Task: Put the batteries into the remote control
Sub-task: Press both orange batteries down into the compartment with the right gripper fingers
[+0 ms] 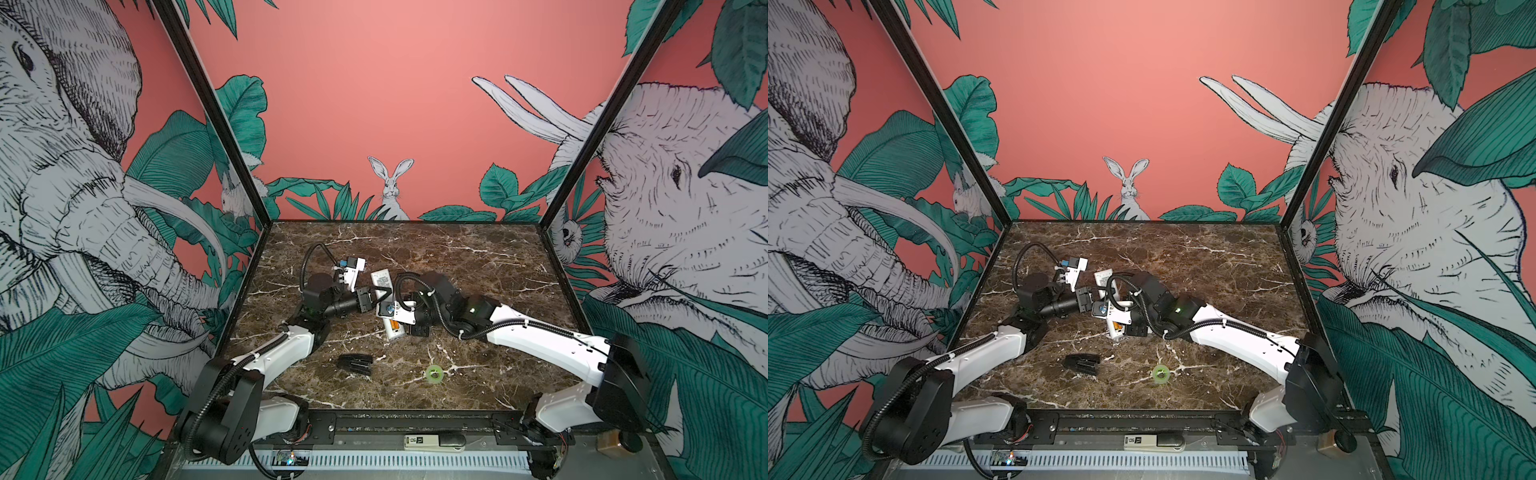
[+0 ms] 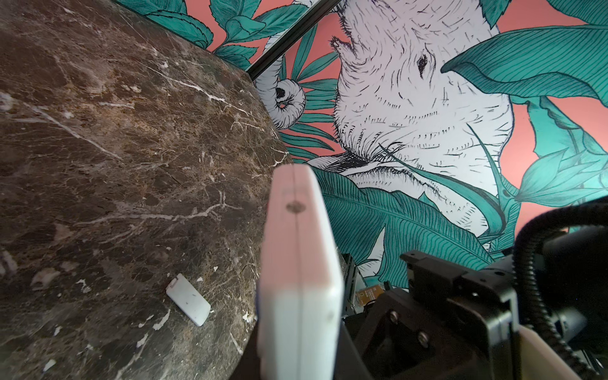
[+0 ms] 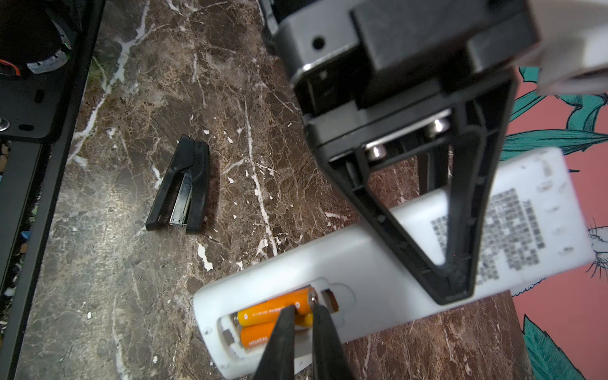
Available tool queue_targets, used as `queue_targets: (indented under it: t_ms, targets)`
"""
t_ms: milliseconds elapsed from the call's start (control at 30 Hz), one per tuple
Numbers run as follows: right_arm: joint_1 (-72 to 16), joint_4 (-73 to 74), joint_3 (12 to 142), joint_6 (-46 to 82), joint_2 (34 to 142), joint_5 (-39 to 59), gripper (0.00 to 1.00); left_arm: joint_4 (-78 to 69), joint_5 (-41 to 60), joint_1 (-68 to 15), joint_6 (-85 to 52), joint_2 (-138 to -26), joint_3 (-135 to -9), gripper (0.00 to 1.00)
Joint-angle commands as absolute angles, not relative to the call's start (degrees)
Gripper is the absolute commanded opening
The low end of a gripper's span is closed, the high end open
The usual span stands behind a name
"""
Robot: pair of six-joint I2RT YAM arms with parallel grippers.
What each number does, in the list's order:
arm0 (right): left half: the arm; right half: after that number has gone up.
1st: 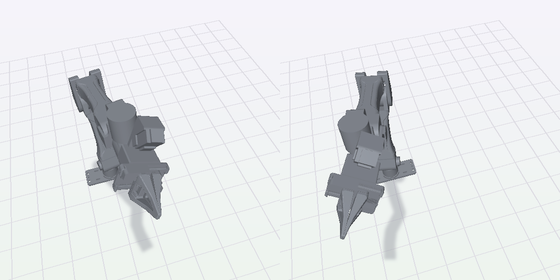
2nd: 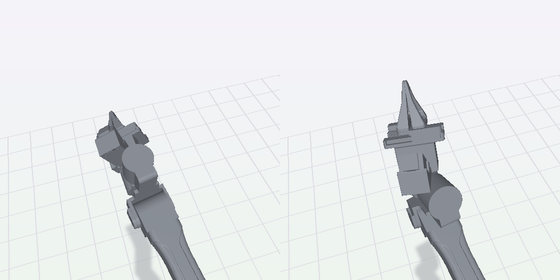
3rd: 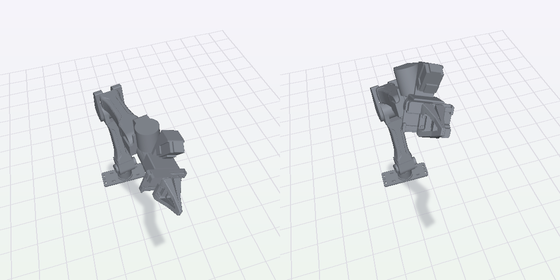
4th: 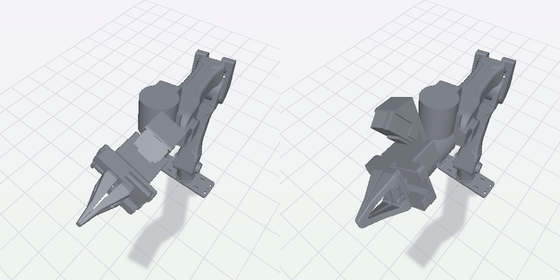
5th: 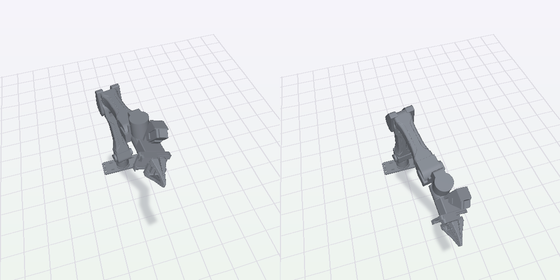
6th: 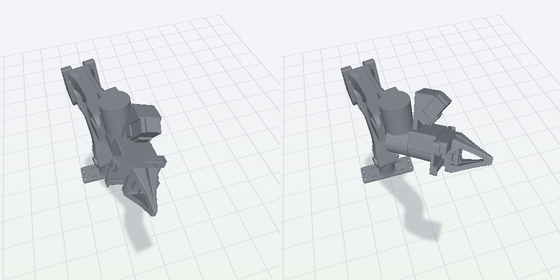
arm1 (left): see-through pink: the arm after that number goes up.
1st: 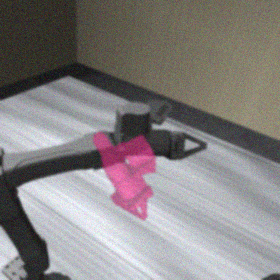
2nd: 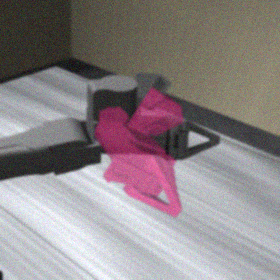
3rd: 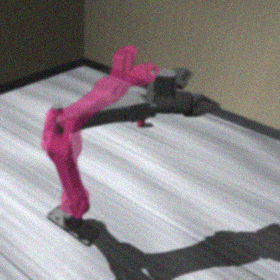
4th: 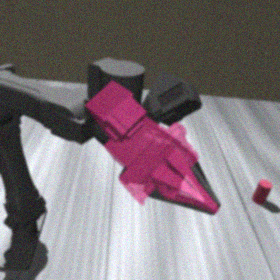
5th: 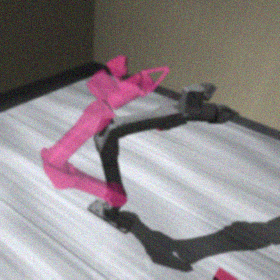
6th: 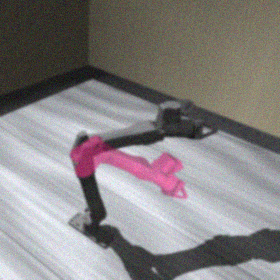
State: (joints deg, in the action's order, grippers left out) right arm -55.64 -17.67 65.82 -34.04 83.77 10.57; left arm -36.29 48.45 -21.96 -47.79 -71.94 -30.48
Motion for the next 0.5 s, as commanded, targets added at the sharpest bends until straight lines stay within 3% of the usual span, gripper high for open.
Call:
queue_targets:
  t_ms: [0,467]
  targets:
    - [-56.7,-19.8,66.9,-35.3,85.6,10.1,0.13,-39.1,49.3,-22.0,-48.4,-70.6,-30.9,0.00]
    - [-57.2,-19.0,66.8,-34.0,86.5,7.1,0.08,-38.8,48.8,-22.0,-48.3,-70.1,-30.6,0.00]
